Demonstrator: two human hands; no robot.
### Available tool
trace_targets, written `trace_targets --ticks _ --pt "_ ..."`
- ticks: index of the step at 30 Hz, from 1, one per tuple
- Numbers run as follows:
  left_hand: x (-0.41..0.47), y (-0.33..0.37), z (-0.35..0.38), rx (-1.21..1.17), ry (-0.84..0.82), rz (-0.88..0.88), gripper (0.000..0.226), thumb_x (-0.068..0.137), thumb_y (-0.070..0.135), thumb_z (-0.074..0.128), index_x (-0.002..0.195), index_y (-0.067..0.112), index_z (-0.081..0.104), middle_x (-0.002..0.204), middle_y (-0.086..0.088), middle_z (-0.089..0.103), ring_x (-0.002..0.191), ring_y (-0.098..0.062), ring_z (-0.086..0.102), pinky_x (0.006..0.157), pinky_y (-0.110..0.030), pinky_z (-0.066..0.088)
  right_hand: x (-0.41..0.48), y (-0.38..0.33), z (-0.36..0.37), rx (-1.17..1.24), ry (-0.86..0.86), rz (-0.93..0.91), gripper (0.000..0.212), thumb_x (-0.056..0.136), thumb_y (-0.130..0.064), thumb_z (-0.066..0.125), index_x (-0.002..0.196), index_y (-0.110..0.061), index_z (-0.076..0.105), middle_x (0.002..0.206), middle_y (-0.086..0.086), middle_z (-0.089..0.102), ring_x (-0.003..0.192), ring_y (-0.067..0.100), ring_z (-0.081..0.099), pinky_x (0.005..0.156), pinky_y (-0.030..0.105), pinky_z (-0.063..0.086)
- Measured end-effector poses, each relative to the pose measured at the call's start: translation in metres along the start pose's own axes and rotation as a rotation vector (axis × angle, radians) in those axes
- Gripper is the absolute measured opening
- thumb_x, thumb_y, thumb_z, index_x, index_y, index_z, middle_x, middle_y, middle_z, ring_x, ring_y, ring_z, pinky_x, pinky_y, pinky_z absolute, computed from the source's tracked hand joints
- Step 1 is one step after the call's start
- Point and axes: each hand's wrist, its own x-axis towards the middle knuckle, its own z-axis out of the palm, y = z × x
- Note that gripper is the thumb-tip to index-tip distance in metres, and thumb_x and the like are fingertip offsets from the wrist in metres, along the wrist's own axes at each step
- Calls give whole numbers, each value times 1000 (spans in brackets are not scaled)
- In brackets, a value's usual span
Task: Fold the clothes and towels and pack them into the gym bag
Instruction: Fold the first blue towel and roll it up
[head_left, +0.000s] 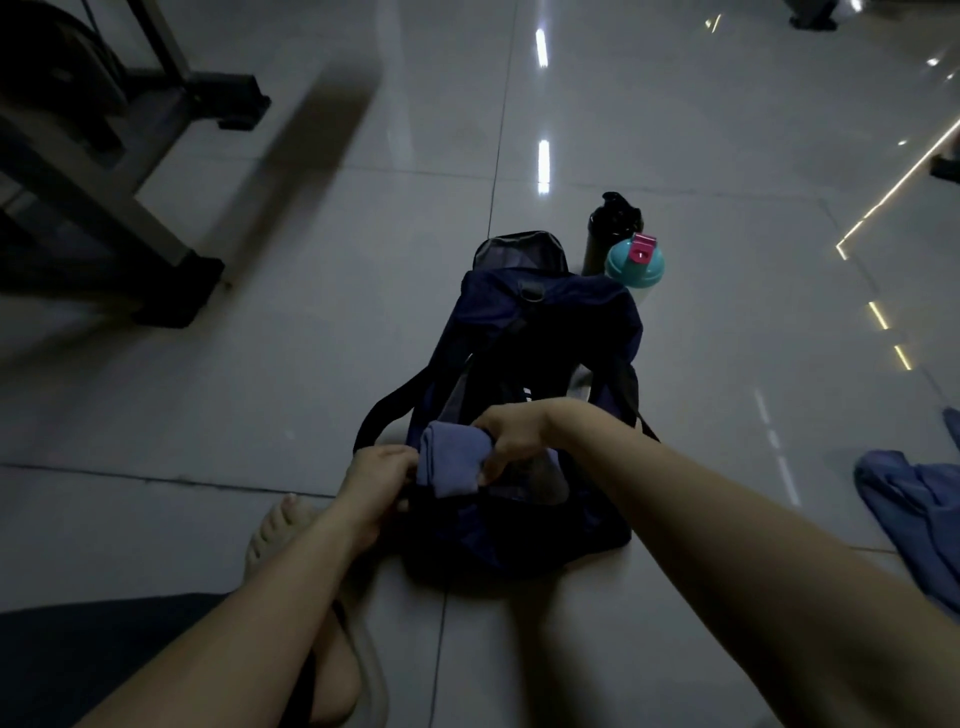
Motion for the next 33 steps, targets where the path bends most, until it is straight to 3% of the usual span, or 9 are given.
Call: trace_targets --ticks 3,6,8,11,15,18,24,29,33 --pt "0 -4 2 113 80 117 51 95 3 53 48 20 62 51 0 58 55 -20 51 51 -23 37 -1 0 4 30 73 43 55 82 -28 79 129 -12 54 121 6 61 107 26 60 96 45 52" --pt "4 -8 2 181 111 165 47 94 6 57 49 19 60 49 0 54 52 -20 48 52 -25 35 -11 4 8 291 275 -41 43 84 -26 73 122 -14 58 117 4 60 107 25 59 94 43 49" --pt "5 -7 3 211 122 171 41 93 7 57 54 18 61 48 2 54 51 -18 49 49 -24 36 -16 6 14 174 399 -122 36 88 -31 72 120 -15 64 112 3 63 100 21 60 88 39 50" --pt "2 -7 6 242 121 173 41 94 7 58 54 19 62 51 1 57 53 -17 52 46 -23 41 -14 11 38 -246 723 -169 37 89 -43 69 117 -20 68 104 5 57 91 21 55 76 36 44" --pt "-4 -3 4 241 88 145 27 93 5 60 67 8 65 62 -9 61 62 -21 60 54 -30 53 -9 1 77 -403 1023 -182 14 89 -22 59 98 -12 59 88 8 55 72 29 58 56 36 40" --pt "-2 -1 -2 318 98 170 23 89 9 63 66 4 66 61 -10 61 63 -23 59 60 -34 48 -13 1 101 -342 965 -254 16 92 -18 56 107 -13 54 96 8 52 76 25 52 59 38 41" --pt "-6 -6 1 593 151 230 21 86 18 67 72 2 64 70 -16 64 62 -21 54 57 -29 38 -24 9 127 -315 681 -160 54 102 -42 31 151 -18 32 145 5 46 115 28 54 95 44 44" --pt "-21 2 2 765 246 389 38 84 25 67 57 12 45 53 -5 48 56 -26 49 52 -32 31 -20 -6 102 -543 640 -65 55 94 -43 25 137 -15 47 125 11 62 105 31 53 91 47 34" --pt "-38 14 5 748 287 539 42 83 23 67 54 15 37 48 1 38 49 -20 38 50 -32 27 -17 -8 90 -519 478 -4 64 94 -45 17 150 -22 38 143 11 52 120 31 47 99 49 33"
